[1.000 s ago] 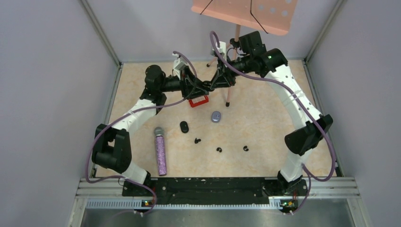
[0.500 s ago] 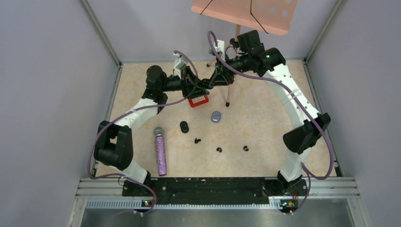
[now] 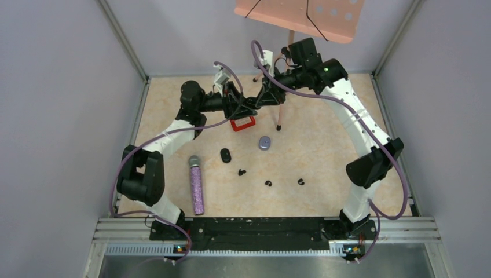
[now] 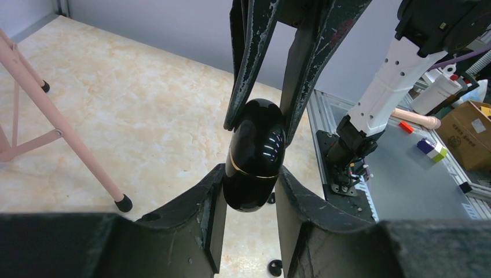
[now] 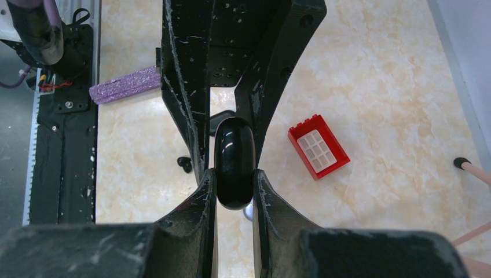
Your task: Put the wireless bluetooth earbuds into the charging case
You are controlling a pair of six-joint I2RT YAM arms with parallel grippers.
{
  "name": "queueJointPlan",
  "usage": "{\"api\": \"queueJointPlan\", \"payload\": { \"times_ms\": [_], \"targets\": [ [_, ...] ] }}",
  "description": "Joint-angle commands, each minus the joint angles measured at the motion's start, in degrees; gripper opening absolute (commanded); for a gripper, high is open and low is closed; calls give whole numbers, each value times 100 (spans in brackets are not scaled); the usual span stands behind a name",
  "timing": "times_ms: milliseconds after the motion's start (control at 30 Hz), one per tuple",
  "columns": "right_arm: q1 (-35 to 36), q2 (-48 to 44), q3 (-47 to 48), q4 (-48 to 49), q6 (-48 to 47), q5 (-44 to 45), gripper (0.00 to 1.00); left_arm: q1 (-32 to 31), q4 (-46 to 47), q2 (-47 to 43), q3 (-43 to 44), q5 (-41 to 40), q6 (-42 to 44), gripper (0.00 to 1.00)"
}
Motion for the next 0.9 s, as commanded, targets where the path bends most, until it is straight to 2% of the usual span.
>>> {"api": "queueJointPlan", "payload": {
  "times_ms": [0,200,367,500,667,867],
  "targets": [
    [100,1,265,113,-60,22,2,-39,359,-1,245,-4,-53,39],
    [118,30,273,111,-27,86,2,-52,397,-2,249,9,-52,37],
    [130,66,283,113,39,140,2,-58,459,-5,236,36,-40,30],
    [131,113,306,111,131,153,2,-74,489,-13,227,18,-31,35],
    [140,147,362,109,175,206,2,-87,499,-9,217,9,-18,35],
    [140,177,362,117,218,257,2,-87,497,-11,223,-13,-34,43]
  ]
}}
